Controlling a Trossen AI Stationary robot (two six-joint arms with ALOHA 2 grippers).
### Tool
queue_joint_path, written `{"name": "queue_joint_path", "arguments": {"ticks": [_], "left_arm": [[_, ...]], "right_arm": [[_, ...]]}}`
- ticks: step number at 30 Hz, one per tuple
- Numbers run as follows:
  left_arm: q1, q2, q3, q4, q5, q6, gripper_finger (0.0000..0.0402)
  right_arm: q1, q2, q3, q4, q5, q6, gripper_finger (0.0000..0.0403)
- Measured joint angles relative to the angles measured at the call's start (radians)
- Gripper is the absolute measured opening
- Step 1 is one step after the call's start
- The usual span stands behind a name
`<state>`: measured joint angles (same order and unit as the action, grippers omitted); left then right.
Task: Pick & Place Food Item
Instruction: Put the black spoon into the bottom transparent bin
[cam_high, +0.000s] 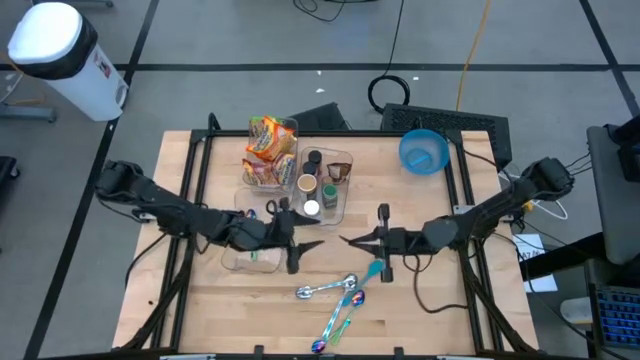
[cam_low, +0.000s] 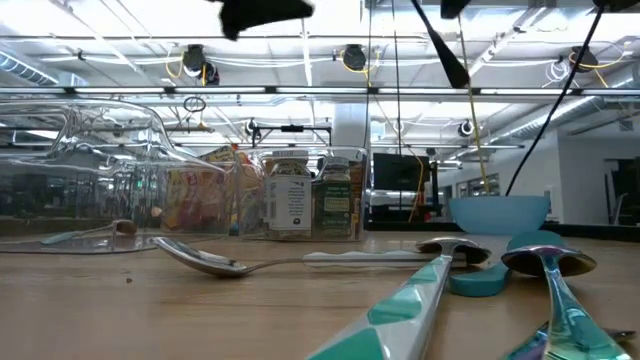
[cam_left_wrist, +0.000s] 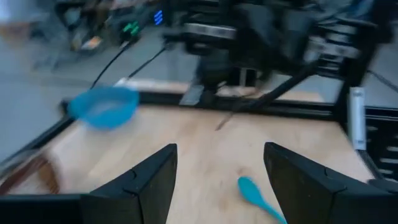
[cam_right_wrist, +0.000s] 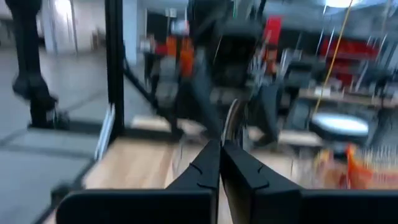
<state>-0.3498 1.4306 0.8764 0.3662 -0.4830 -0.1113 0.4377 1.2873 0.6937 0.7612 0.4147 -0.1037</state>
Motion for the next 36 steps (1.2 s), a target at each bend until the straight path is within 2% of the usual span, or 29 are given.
{"name": "queue_joint_path", "arguments": {"ticks": [5, 10, 13, 17, 24, 29, 36], "left_arm": [[0.007, 0.079, 0.0, 0.177, 0.113, 0.161, 0.0248], [0.006, 0.144, -0.001, 0.303, 0.153, 0.248, 0.0248], [0.006, 0.163, 0.0, 0.376, 0.171, 0.256, 0.0248], [0.006, 0.167, 0.0, 0.395, 0.171, 0.256, 0.0248], [0.006, 0.167, 0.0, 0.395, 0.195, 0.233, 0.0241], [0.01, 0.167, 0.0, 0.398, 0.284, 0.233, 0.0187], [0.027, 0.167, 0.0, 0.395, 0.301, 0.194, 0.007]], "right_arm": [[0.0, 0.034, 0.0, 0.082, -0.002, -0.021, 0.0001], [-0.006, 0.076, -0.001, 0.081, -0.05, 0.017, 0.0001], [-0.014, 0.09, 0.0, 0.081, -0.101, 0.039, 0.0], [-0.033, 0.091, 0.0, 0.07, -0.183, 0.088, 0.0], [-0.046, 0.09, 0.0, 0.068, -0.207, 0.1, 0.0], [-0.047, 0.09, 0.0, 0.066, -0.206, 0.1, 0.0], [-0.05, 0.09, 0.0, 0.065, -0.206, 0.099, 0.0]]}}
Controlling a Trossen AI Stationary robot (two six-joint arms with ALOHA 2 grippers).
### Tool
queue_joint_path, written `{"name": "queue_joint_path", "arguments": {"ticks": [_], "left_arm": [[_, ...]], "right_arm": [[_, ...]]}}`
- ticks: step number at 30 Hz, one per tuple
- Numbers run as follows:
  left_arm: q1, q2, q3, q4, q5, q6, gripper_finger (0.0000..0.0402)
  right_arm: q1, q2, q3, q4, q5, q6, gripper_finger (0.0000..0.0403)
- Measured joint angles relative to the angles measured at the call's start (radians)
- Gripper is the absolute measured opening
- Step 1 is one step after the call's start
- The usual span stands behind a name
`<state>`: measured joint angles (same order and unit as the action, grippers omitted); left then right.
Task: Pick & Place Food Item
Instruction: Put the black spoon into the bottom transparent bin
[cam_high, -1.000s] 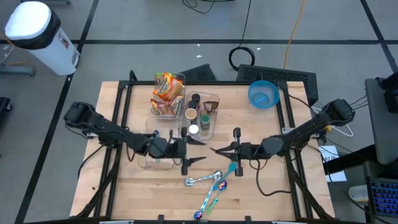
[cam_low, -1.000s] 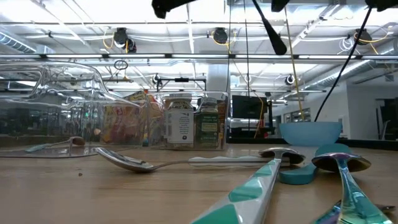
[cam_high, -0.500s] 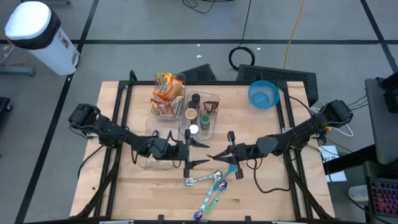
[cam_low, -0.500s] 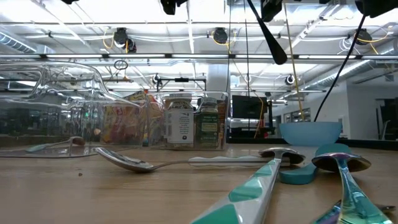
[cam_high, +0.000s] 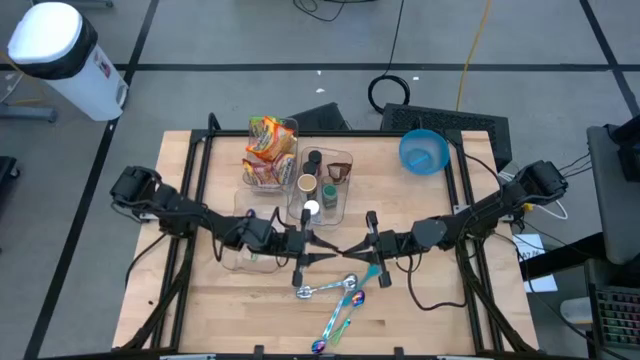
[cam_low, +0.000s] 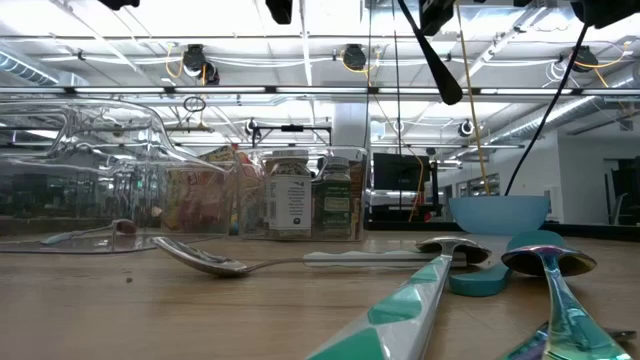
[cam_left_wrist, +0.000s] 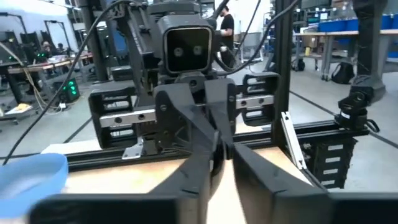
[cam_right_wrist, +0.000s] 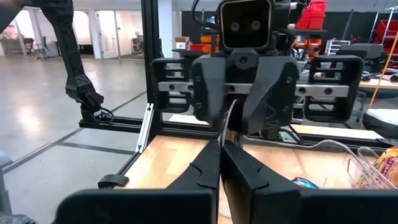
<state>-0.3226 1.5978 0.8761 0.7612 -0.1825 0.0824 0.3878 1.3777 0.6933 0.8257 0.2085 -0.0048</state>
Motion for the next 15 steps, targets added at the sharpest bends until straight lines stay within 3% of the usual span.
{"name": "queue_joint_path", "arguments": {"ticks": [5, 11, 15], "left_arm": [[0.013, -0.002, 0.0, -0.005, 0.024, -0.041, 0.0011], [0.015, -0.006, -0.001, -0.018, 0.048, -0.059, 0.0007], [0.0, -0.104, -0.001, -0.172, -0.006, -0.108, 0.0006]], "right_arm": [[-0.01, 0.01, 0.0, 0.004, -0.012, 0.01, 0.0], [-0.016, 0.009, 0.001, -0.008, -0.01, 0.014, 0.0007], [-0.01, -0.002, 0.002, -0.014, 0.025, 0.023, 0.0039]]}}
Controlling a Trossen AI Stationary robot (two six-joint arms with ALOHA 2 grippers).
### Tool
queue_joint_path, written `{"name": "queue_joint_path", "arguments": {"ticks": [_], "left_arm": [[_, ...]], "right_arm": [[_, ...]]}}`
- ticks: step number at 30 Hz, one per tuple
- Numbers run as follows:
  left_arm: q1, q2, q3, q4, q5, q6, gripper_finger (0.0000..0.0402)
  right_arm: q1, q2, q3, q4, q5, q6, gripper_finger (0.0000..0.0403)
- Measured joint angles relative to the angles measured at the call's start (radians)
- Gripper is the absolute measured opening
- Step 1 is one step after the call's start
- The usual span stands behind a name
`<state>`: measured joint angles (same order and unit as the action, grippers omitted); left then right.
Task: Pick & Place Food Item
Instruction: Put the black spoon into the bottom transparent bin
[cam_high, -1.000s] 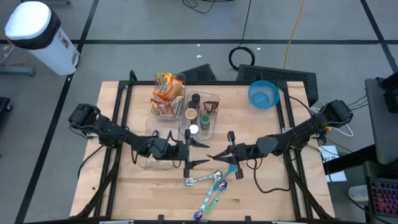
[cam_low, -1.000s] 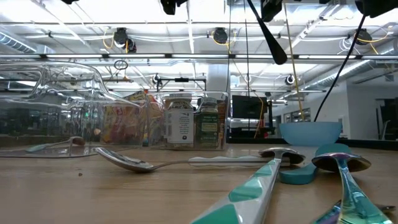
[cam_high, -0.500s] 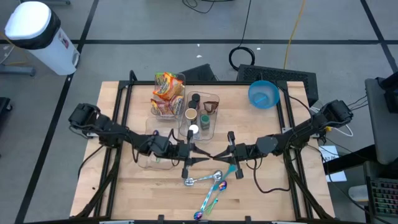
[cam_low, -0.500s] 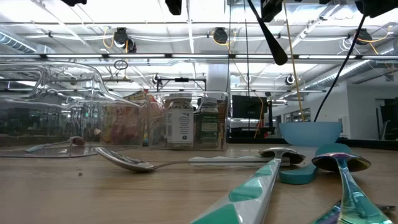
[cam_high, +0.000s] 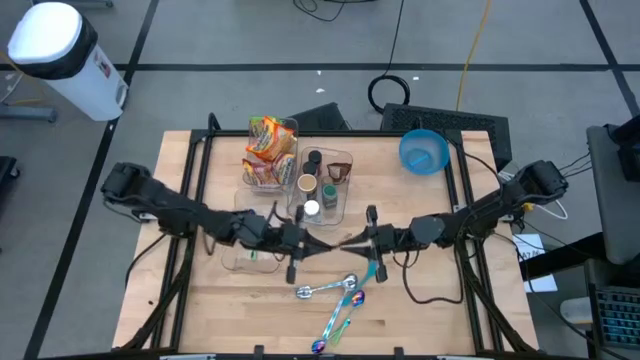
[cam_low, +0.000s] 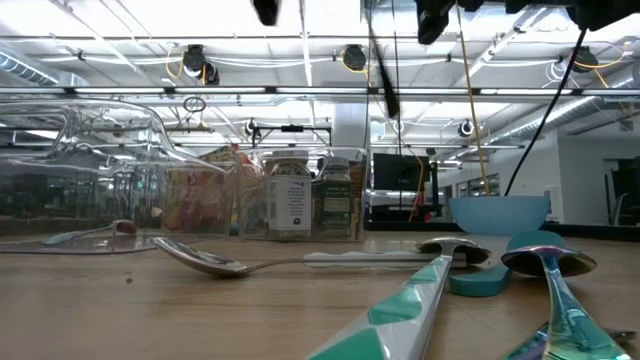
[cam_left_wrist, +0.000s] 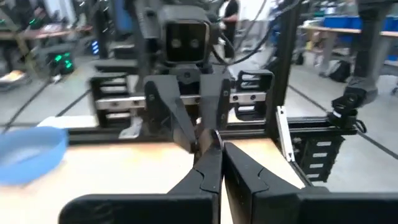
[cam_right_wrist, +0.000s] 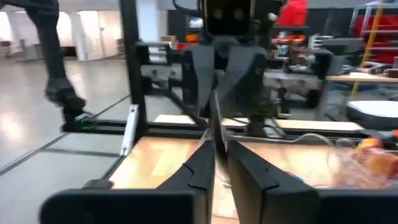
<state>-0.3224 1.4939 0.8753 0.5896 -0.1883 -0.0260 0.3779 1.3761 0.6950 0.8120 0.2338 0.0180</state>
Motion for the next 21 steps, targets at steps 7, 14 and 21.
{"name": "queue_joint_path", "arguments": {"ticks": [7, 14, 21], "left_arm": [[-0.124, -0.23, 0.001, -0.389, -0.33, -0.065, 0.0004], [-0.298, -0.376, 0.002, -0.789, -0.687, -0.297, 0.0003], [-0.389, -0.446, 0.0, -1.269, -0.811, -0.842, 0.0003]], "right_arm": [[0.008, -0.01, -0.001, -0.048, -0.017, 0.007, 0.0096], [0.008, -0.009, -0.001, -0.054, -0.022, 0.007, 0.0113], [0.008, -0.009, -0.001, -0.054, -0.022, 0.011, 0.0114]]}}
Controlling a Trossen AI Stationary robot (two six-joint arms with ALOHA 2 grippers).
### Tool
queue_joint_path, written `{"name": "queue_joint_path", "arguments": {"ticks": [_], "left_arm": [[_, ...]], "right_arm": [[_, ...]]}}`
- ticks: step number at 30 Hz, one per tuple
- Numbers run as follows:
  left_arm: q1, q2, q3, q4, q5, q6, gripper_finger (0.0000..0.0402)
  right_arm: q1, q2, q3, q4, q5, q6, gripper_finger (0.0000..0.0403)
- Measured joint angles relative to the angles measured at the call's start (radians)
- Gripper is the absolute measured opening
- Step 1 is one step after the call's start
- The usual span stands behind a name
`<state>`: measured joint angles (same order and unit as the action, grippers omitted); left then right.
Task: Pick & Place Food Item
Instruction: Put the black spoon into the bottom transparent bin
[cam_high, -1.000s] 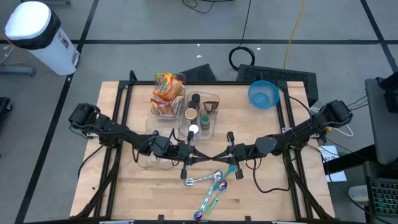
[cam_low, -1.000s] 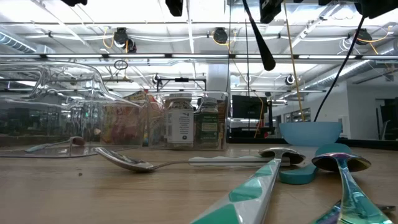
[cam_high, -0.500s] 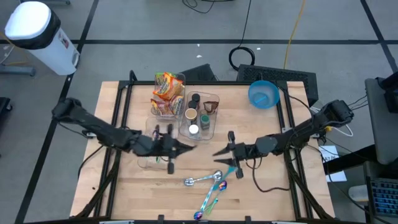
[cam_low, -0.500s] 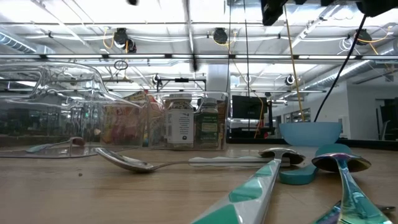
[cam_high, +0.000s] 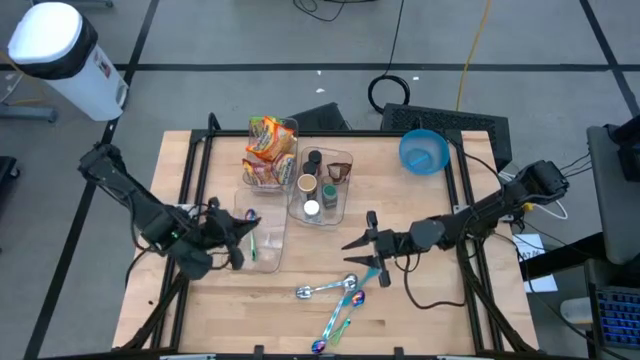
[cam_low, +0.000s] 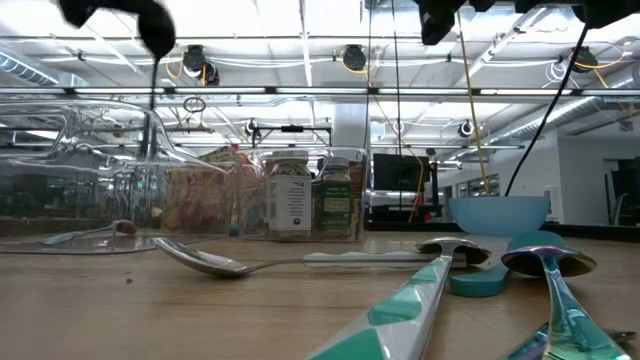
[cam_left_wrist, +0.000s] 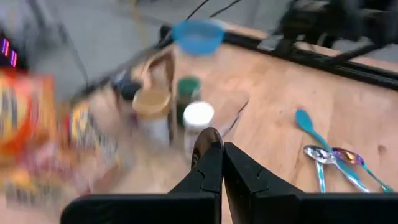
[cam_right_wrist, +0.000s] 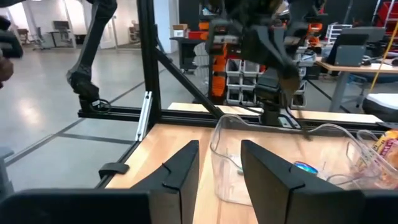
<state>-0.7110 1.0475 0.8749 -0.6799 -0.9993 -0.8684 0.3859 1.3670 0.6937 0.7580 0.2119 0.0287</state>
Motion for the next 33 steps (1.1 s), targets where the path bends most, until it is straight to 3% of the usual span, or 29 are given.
{"name": "queue_joint_path", "arguments": {"ticks": [3, 5, 13, 16, 24, 33], "left_arm": [[0.005, 0.003, -0.037, -0.067, 0.046, -0.241, 0.0005], [0.022, 0.003, -0.063, -0.058, 0.105, -0.303, 0.0003], [0.117, 0.003, -0.141, 0.183, 0.308, -0.19, 0.0003], [0.16, 0.015, -0.161, 0.222, 0.393, -0.253, 0.0006], [0.288, 0.067, -0.16, 0.159, 0.423, -0.434, 0.0009], [0.365, 0.105, -0.163, 0.144, 0.416, -0.414, 0.0073]], "right_arm": [[0.0, 0.0, 0.0, 0.001, 0.001, 0.003, 0.0114], [-0.001, 0.0, 0.0, 0.001, 0.001, 0.004, 0.0114], [-0.019, 0.0, 0.0, 0.008, 0.0, 0.036, 0.0114], [-0.025, 0.0, 0.0, 0.001, -0.001, 0.039, 0.0114], [-0.025, 0.0, 0.0, -0.007, -0.001, 0.039, 0.0114], [-0.025, 0.0, -0.001, -0.01, -0.001, 0.039, 0.0114]]}}
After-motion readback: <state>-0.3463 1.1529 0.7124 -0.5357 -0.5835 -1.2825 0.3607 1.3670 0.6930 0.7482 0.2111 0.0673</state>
